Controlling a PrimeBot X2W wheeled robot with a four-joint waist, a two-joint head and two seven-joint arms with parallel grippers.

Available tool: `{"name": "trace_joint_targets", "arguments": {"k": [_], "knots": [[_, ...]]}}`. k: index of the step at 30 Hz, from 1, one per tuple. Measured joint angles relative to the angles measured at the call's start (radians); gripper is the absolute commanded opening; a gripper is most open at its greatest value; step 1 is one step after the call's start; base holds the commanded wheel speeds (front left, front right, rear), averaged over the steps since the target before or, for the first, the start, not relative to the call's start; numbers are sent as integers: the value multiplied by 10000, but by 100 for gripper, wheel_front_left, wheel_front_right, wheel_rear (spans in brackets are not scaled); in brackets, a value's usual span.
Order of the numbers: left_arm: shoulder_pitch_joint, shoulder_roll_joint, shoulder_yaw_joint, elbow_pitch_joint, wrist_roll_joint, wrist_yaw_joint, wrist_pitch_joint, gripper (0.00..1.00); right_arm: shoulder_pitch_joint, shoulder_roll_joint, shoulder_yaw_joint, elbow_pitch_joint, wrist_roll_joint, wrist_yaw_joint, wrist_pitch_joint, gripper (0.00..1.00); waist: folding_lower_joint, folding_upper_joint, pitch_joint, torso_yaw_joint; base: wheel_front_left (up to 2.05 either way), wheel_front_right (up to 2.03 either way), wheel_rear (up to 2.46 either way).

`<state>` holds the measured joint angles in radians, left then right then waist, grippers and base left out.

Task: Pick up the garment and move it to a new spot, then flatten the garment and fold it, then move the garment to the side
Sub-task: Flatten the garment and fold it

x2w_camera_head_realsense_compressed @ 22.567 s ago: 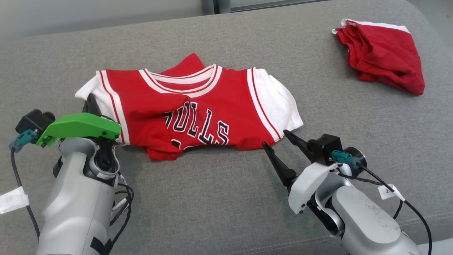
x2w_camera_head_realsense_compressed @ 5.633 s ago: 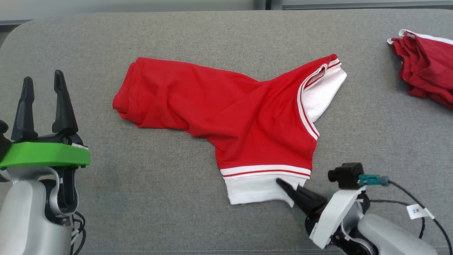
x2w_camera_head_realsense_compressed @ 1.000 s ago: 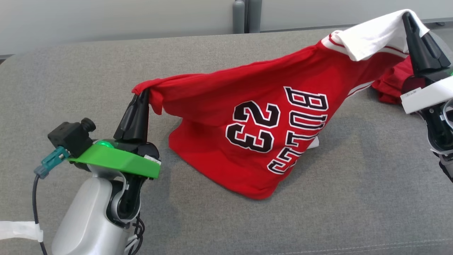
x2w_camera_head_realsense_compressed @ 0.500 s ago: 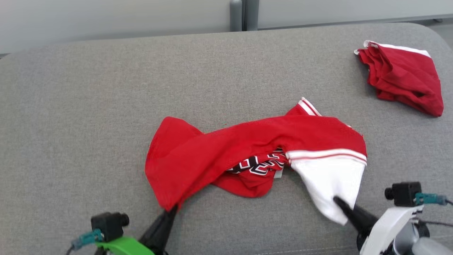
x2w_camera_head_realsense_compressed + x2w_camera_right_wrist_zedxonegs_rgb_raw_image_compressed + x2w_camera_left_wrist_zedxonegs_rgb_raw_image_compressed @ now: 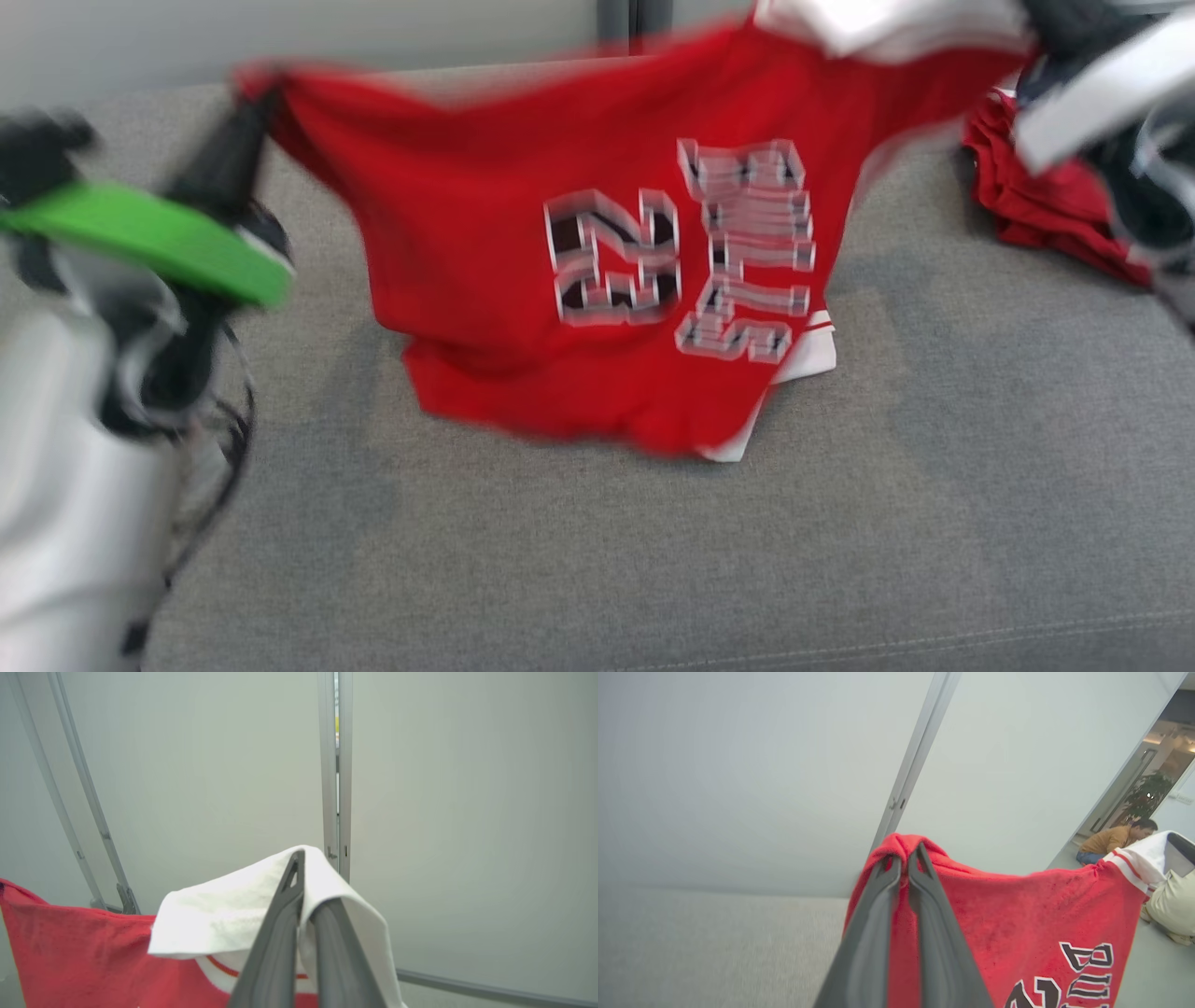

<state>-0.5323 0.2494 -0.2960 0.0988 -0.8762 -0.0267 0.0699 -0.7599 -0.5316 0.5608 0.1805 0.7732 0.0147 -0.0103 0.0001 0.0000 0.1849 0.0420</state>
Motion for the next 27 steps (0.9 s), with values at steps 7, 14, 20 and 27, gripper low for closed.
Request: {"name": "trace_joint_targets", "arguments": {"k": [7, 14, 20, 27], "knots": [[-4110, -901, 1680, -665, -119, 539, -1243, 0, -3565, 1116, -1668, 81, -334, -945, -1969, 0, -1, 1, -171, 239, 0, 0, 0], [-1801, -428, 245, 428, -13, -10, -819, 0, -825, 1544, 65, 1511, -136, -364, -1737, 0, 0, 0, 14, 294, 0, 0, 0], [1515, -771, -1179, 2134, 132, -270, -625, 0, 2665, 1553, 328, 2826, 918, -332, -1565, 0, -1, 0, 340, 411, 0, 0, 0], [2198, -798, -1104, 2819, 222, -449, -1206, 0, 3341, 1973, 2, 3089, 1448, -52, -2021, 0, 0, 0, 580, 357, 0, 0, 0]]}}
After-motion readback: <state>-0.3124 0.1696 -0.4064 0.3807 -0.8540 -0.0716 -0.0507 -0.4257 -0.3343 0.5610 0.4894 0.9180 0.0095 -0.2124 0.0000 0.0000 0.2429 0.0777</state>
